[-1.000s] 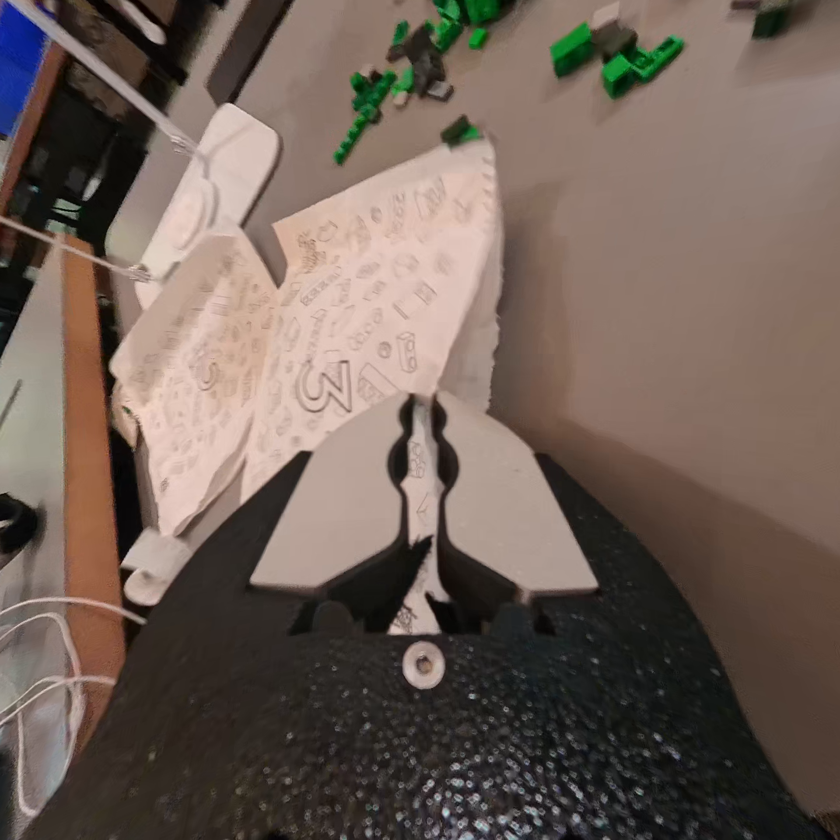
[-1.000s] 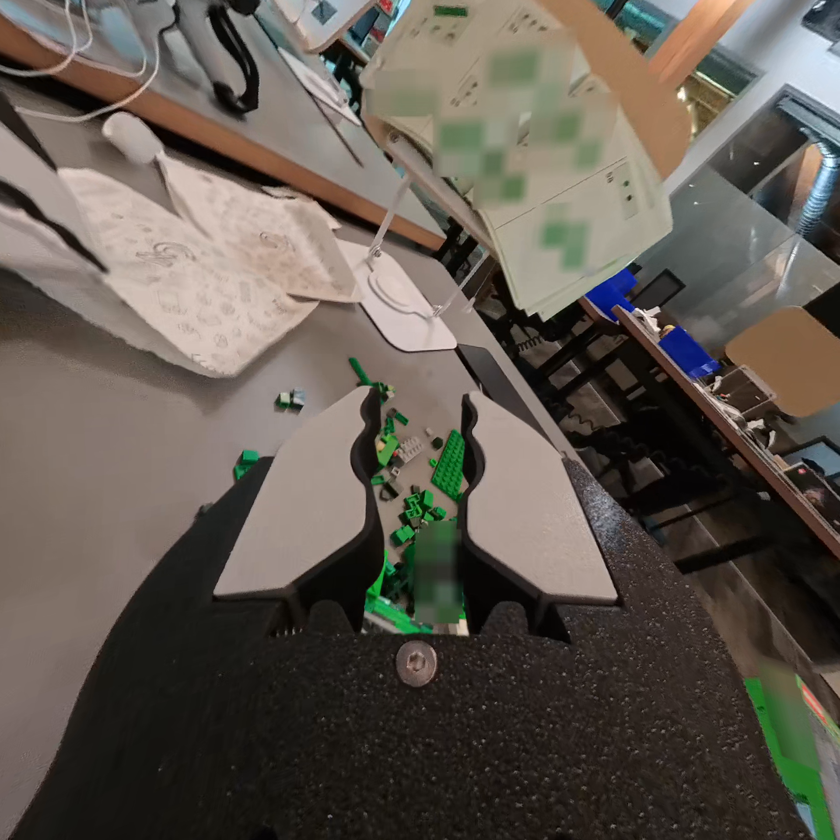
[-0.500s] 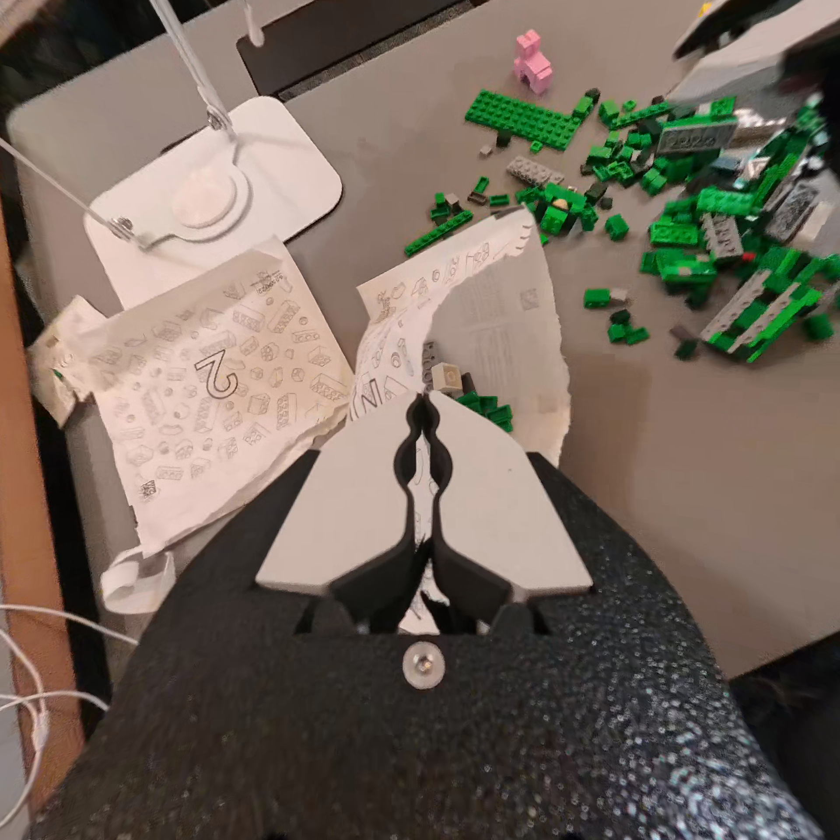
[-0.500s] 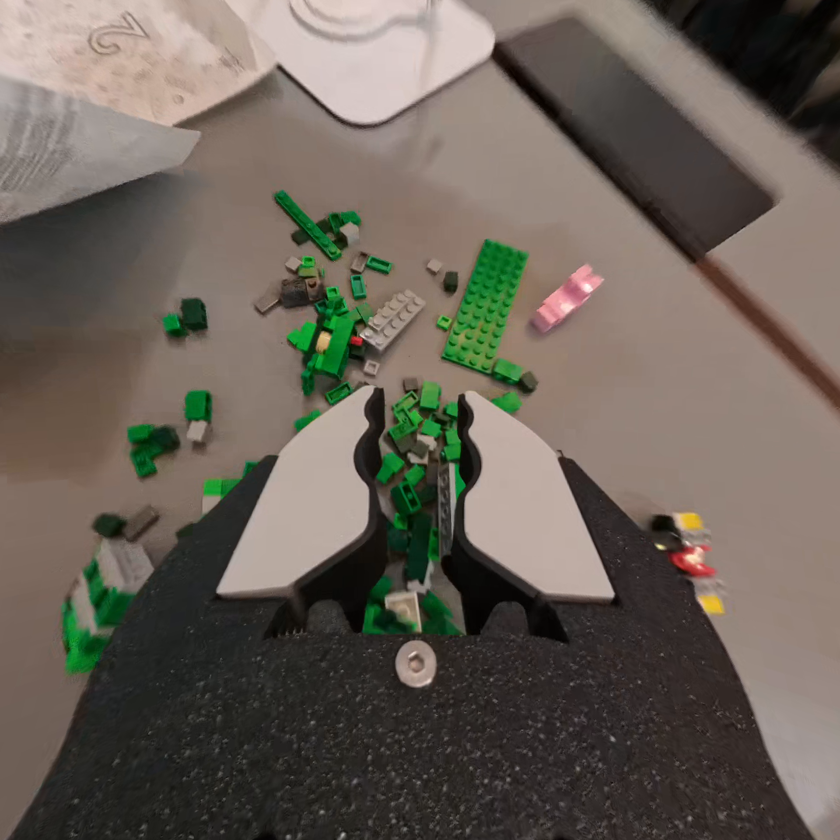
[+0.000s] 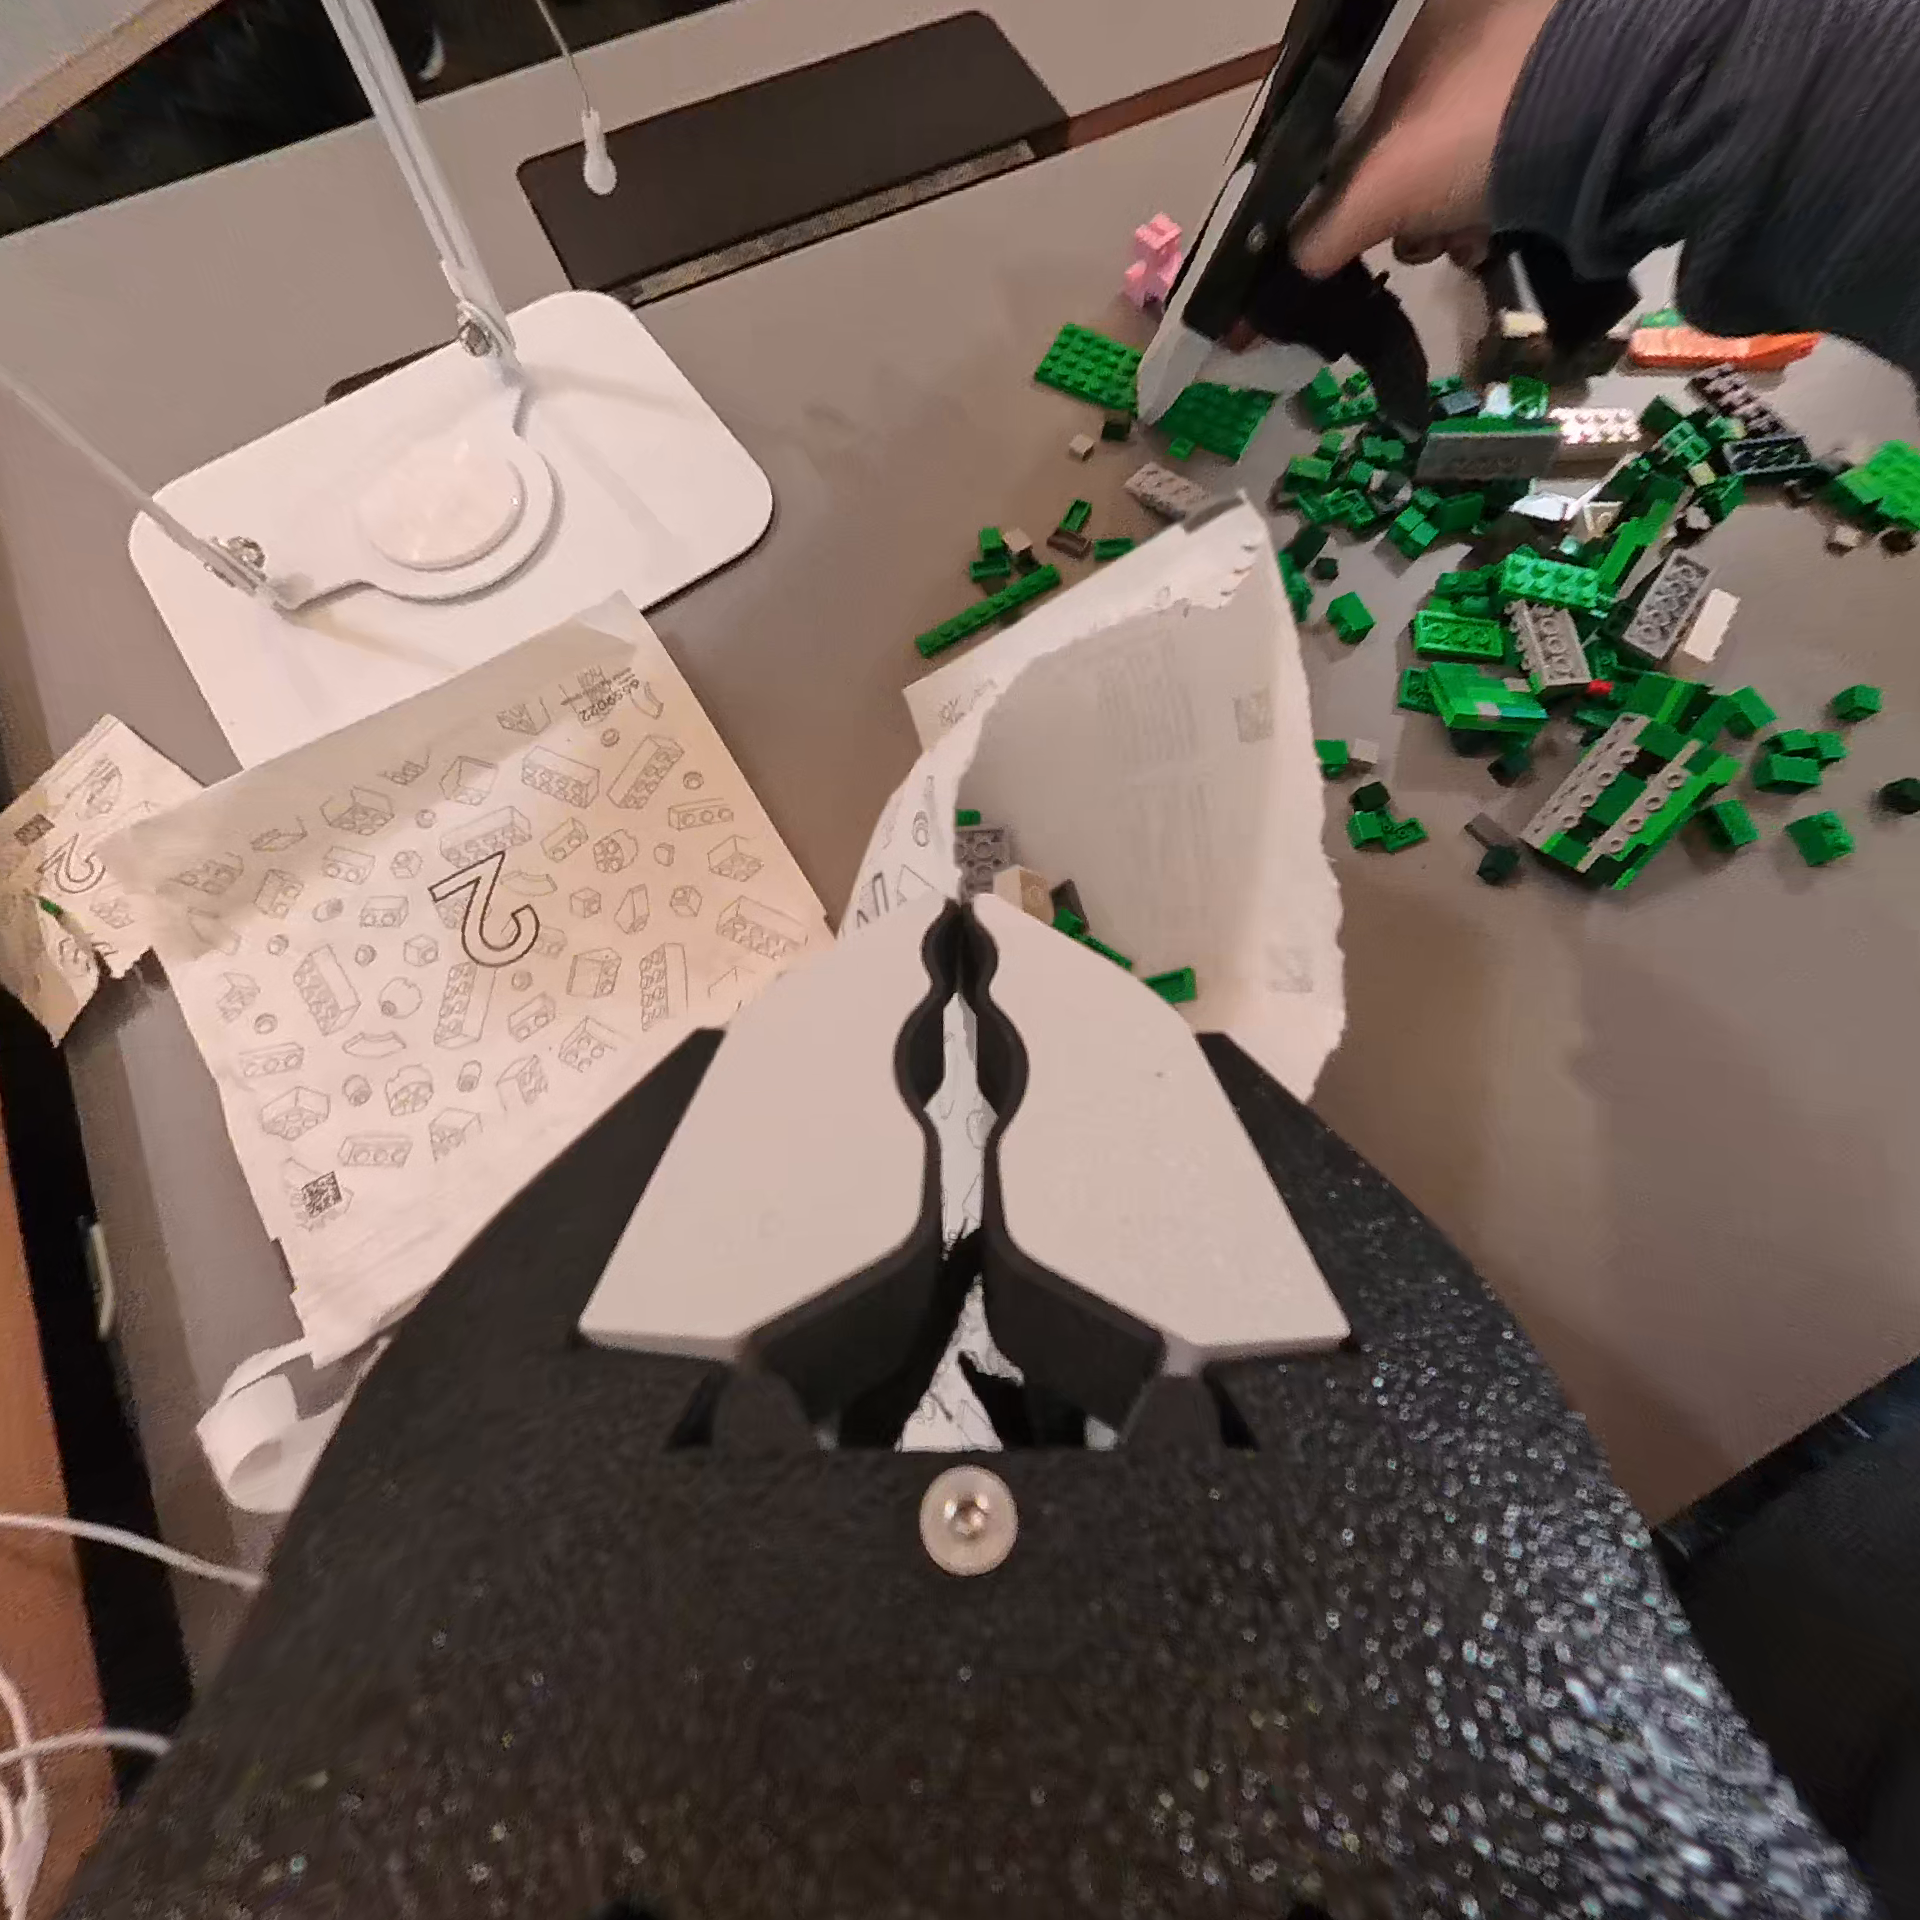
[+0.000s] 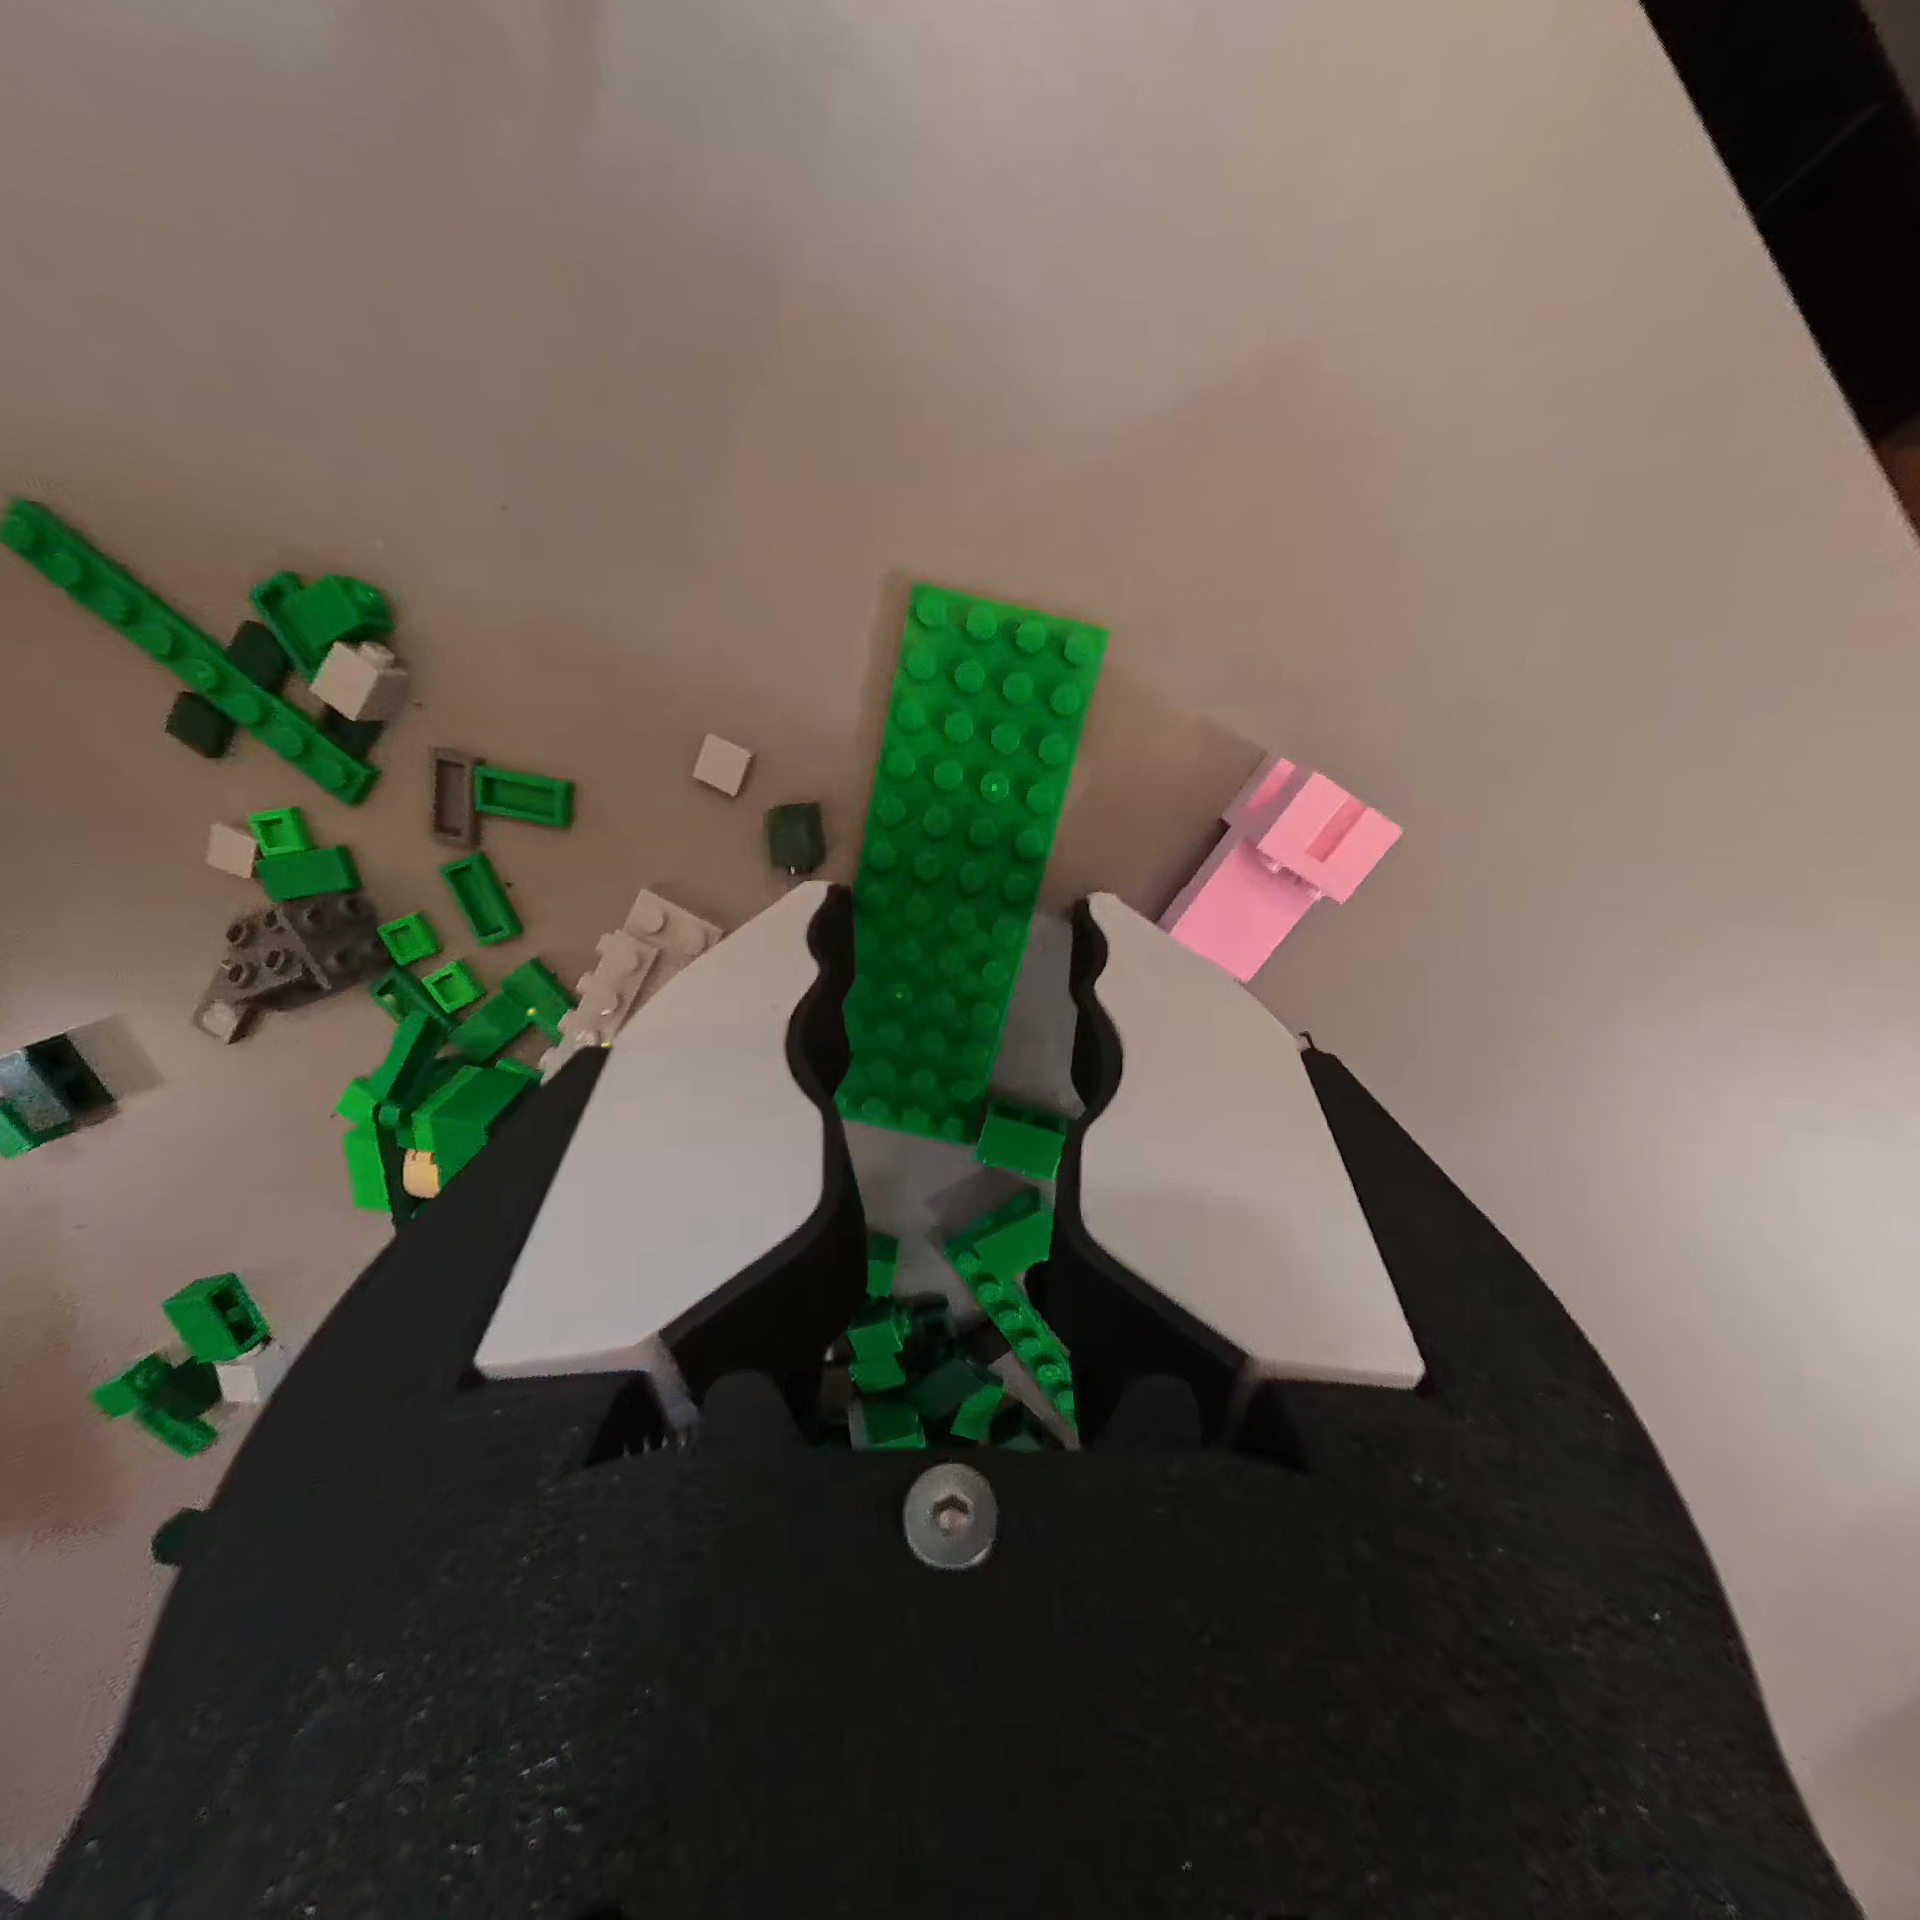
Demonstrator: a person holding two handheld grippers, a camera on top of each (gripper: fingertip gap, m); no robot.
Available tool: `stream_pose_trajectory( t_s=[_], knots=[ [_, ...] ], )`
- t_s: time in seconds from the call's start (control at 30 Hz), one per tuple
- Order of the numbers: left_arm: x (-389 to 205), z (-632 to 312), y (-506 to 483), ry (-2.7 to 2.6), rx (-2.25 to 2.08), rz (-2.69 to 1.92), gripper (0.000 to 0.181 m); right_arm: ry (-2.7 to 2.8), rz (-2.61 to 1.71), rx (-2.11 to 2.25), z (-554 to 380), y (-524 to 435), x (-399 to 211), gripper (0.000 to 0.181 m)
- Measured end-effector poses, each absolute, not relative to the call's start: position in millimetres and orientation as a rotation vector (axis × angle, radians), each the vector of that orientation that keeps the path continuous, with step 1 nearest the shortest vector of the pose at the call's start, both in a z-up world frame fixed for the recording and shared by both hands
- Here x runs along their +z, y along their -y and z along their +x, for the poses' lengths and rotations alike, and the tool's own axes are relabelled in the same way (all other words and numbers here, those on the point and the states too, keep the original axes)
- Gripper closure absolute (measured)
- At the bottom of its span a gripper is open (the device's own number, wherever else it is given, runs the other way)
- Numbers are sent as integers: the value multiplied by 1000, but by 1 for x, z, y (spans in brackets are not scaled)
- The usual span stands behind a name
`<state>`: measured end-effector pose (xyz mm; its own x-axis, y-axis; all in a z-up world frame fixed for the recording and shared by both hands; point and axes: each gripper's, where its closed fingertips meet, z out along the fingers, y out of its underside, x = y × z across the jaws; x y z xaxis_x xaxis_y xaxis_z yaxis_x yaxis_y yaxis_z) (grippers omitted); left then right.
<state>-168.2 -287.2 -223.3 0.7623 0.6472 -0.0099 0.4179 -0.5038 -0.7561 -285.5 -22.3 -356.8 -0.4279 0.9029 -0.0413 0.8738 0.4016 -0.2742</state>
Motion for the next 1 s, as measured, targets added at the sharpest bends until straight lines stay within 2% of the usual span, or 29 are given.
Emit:
stream_pose_trajectory(
  t_s=[0.03, 0.27, 0.4, 0.6, 0.7, 0.9, 1.0],
  knots=[
    [-223, -169, 287, 786, 365, -2163, 181, 2541, -1598, 366, -285, 22, -357, 143],
    [-225, -170, 290, 764, 286, -2136, 181, 2548, -1421, 254, -279, 18, -354, 149],
    [-223, -173, 295, 768, 284, -2110, 181, 2457, -1187, 423, -271, 40, -312, 149],
    [-221, -180, 296, 776, 294, -2075, 181, 2301, -438, 775, -208, 138, -200, 149],
    [-220, -180, 294, 768, 292, -2073, 181, 2225, 64, 832, -164, 199, -172, 149],
    [-207, -170, 289, 675, 224, -2014, 181, 1805, 678, 299, -153, 244, -179, 149],
    [-207, -154, 287, 579, 116, -2025, 181, 1684, 750, 296, -138, 252, -179, 149]
  ],
)
